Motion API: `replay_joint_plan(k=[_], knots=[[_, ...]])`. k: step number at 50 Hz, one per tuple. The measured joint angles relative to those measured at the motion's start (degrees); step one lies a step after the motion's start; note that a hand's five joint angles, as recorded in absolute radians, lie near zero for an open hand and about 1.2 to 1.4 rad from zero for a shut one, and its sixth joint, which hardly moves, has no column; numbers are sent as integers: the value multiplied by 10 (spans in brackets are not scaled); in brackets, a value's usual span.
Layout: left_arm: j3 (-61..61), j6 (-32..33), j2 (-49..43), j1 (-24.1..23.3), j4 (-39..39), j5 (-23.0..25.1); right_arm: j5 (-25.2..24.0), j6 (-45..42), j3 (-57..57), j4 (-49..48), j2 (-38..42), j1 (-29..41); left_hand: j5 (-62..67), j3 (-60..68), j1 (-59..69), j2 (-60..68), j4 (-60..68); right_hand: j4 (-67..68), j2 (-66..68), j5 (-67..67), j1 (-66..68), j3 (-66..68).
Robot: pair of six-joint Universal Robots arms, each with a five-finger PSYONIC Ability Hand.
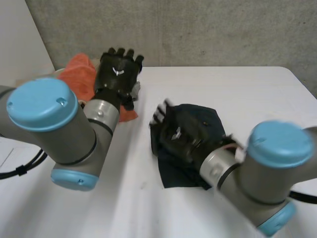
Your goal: Fold the laundry.
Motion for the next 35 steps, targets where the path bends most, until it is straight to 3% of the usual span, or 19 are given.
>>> replay_joint_plan(k=[6, 11, 16, 21, 28, 35], knots=[[56, -34, -8, -5, 2, 5, -2, 321, -17, 26, -88, -79, 0, 0, 0, 0, 0, 0, 0, -1, 0, 0], [109, -73, -49, -27, -12, 28, -4, 469, -49, 92, -93, -153, 0, 0, 0, 0, 0, 0, 0, -1, 0, 0], [183, -98, -136, -75, -61, 72, -2, 492, -90, 179, -48, -207, 0, 0, 0, 0, 0, 0, 0, -1, 0, 0], [256, -104, -225, -106, -113, 79, -3, 467, -122, 243, 11, -224, 1, 1, 2, 1, 2, 0, 0, -1, 0, 0], [306, -93, -295, -119, -168, 12, -23, 448, -137, 266, 57, -219, 14, 7, 20, 15, 19, 0, 0, -1, 0, 0], [292, -53, -306, -118, -227, -60, -29, 438, -144, 261, 86, -213, 14, 7, 20, 15, 19, 0, 0, -1, 0, 0]])
